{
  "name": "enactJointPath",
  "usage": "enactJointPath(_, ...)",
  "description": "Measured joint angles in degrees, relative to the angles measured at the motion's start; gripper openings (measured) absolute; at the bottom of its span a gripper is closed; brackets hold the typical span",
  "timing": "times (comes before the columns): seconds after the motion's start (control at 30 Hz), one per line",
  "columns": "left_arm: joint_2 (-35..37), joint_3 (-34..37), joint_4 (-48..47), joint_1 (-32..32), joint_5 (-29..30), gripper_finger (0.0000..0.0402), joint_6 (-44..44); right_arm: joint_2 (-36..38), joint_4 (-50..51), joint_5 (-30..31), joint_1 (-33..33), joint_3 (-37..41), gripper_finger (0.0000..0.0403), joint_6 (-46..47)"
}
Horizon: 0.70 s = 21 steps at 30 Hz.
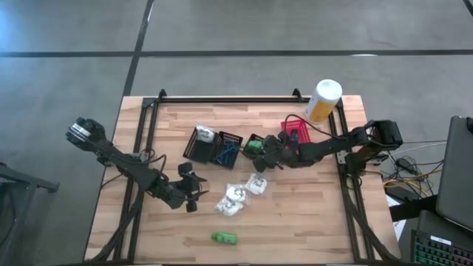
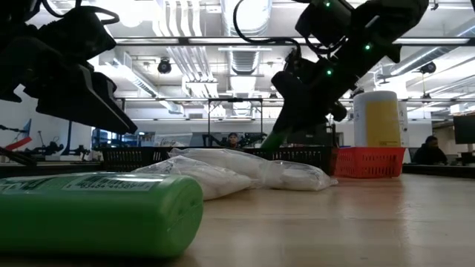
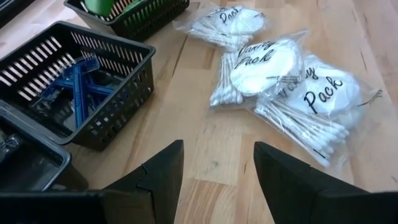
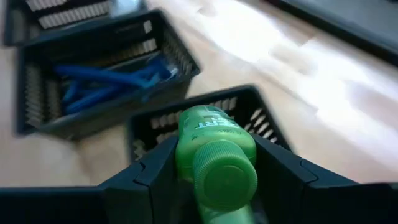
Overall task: Pick & Place Travel size toiletries
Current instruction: Put the top left green shampoo into the right black bin
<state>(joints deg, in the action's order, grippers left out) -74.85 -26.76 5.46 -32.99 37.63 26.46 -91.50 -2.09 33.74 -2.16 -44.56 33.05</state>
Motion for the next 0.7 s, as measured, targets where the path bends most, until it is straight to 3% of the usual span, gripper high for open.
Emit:
enactJointPath(0.17, 0.0, 0.1, 0.1, 0.0, 0.0, 0.0200, 0.1, 0.0, 0.2, -1.8, -0.1, 0.0, 0.0177, 2.0)
enactJointPath(0.7, 0.0, 0.2, 0.1, 0.0, 0.0, 0.0200, 0.2, 0.0, 5.2, -3.7, -0.3, 0.0, 0.0266, 6.4)
